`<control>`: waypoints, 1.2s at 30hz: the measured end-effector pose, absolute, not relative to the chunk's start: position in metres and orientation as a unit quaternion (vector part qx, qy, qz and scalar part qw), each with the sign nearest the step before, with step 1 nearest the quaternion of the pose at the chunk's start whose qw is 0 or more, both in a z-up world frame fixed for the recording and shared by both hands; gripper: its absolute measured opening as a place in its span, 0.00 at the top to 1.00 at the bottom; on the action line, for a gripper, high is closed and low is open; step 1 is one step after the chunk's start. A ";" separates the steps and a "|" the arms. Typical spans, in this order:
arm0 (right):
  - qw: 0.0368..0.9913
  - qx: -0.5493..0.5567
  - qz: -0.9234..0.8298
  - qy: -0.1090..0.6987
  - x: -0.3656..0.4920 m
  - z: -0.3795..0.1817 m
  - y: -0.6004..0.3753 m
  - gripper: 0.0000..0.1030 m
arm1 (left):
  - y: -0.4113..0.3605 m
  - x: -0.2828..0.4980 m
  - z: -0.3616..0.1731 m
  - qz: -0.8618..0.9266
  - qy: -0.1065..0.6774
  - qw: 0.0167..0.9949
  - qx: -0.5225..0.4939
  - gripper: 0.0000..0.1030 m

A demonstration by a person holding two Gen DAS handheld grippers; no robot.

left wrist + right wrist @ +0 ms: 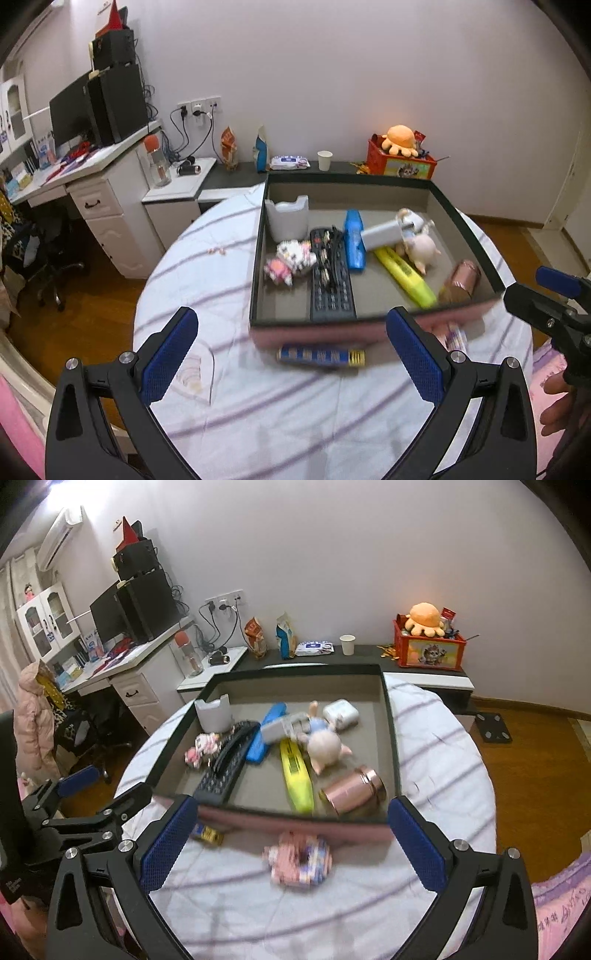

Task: Organize rigid objects
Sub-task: 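Withdraw both tools from the tray toward the remaining items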

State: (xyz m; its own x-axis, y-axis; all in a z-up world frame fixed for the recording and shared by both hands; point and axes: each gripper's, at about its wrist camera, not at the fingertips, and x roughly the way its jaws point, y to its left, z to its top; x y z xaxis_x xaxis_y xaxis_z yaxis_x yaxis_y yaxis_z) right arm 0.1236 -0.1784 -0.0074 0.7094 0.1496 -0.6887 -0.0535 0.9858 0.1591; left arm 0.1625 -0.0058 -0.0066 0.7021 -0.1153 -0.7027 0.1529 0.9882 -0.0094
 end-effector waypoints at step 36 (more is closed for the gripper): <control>0.903 0.068 0.016 0.425 0.050 -0.060 -0.179 0.00 | 0.013 0.097 -0.045 -0.057 0.410 0.910 0.002 0.00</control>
State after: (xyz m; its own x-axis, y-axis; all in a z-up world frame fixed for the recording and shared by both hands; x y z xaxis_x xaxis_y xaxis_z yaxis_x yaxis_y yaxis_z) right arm 0.0496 -0.1791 -0.0600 0.6387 0.0863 -0.7646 0.0293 0.9902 0.1363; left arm 0.0966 0.0127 -0.0450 0.6578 -0.1023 -0.7462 0.1054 0.9935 -0.0433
